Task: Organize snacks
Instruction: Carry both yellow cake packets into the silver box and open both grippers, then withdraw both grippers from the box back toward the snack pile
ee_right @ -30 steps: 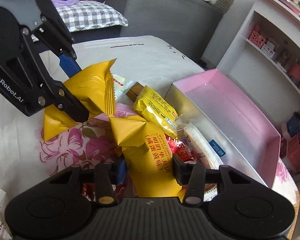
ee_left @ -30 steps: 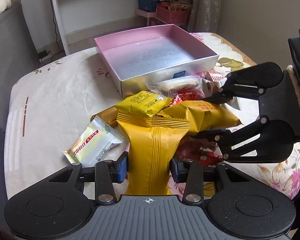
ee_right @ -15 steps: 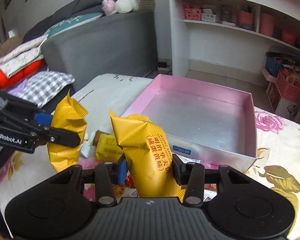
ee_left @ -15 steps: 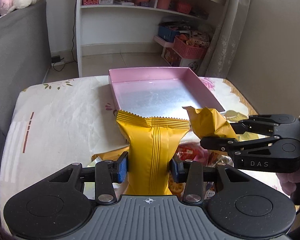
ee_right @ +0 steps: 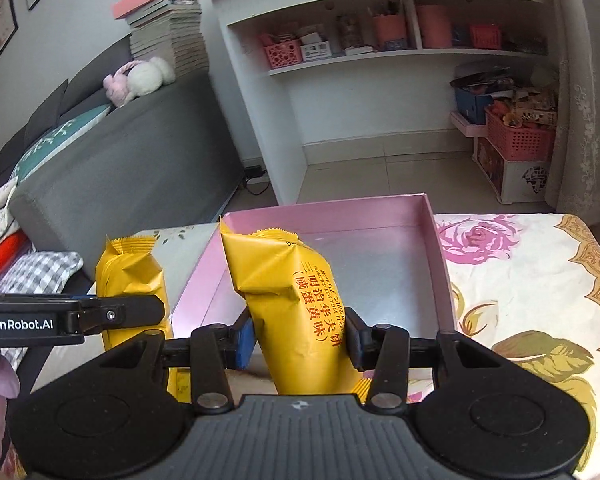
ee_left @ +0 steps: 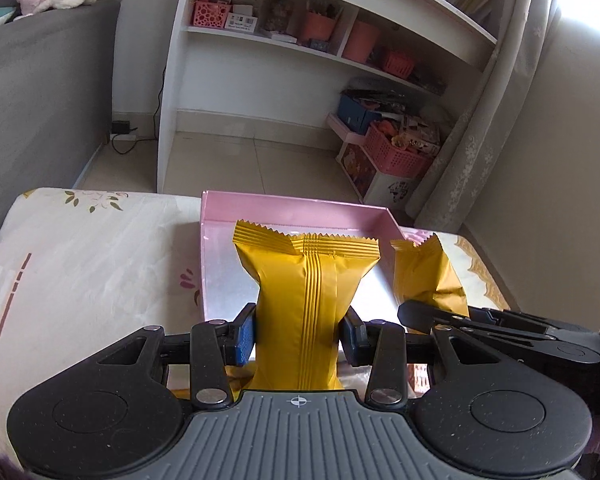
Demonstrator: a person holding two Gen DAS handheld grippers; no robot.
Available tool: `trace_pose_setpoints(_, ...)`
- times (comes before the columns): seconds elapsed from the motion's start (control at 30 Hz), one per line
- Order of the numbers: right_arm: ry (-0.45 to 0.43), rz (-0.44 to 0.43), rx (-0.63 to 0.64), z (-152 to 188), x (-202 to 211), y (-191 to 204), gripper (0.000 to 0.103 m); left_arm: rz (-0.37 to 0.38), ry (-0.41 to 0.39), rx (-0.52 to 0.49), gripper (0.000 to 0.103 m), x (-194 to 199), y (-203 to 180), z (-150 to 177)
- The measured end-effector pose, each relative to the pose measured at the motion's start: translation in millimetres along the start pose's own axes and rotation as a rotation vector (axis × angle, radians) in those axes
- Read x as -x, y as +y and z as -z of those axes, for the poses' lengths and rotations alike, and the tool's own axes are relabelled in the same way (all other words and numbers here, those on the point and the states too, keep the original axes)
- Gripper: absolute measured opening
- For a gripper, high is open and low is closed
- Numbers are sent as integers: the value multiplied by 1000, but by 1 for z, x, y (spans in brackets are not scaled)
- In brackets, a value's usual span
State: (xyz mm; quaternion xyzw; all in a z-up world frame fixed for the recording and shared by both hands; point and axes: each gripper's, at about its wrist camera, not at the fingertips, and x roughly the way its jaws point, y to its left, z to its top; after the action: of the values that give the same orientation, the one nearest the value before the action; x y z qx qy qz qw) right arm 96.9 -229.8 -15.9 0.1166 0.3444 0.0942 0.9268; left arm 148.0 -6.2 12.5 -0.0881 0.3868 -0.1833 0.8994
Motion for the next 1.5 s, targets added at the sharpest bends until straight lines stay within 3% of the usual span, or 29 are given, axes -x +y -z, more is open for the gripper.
trace_pose_setpoints(0.27,-54,12,-148,-4,-15,-23,37,-58,-36,34,39,-25,-1,-10)
trace_pose_setpoints(0.4,-66,32,-157,-4,-21,-27,37,-119,-28,23,39,-39,2,-10)
trace_pose_setpoints(0.67,-59,69,-158,-4,-34,-35,38,-166,-11,33,39,-58,8,-8)
trace_pose_setpoints(0.9,-53,84,-132,-3,-37,-38,38,-176,-9,5,39,-61,8,-2)
trace_pose_setpoints(1.03,-46,91,-119,-3,-36,-35,46,-174,-12,-20,42,-59,5,-2)
trace_pose_setpoints(1.13,-55,99,-111,-4,-32,-33,68,-183,-14,-34,56,-57,3,-1)
trace_pose_setpoints(1.37,-60,115,-90,-8,-22,-27,82,-172,-19,-74,82,-47,-3,0)
trace_pose_setpoints(1.5,-60,130,-80,-11,-13,-24,85,-179,-22,-123,91,-39,-12,3)
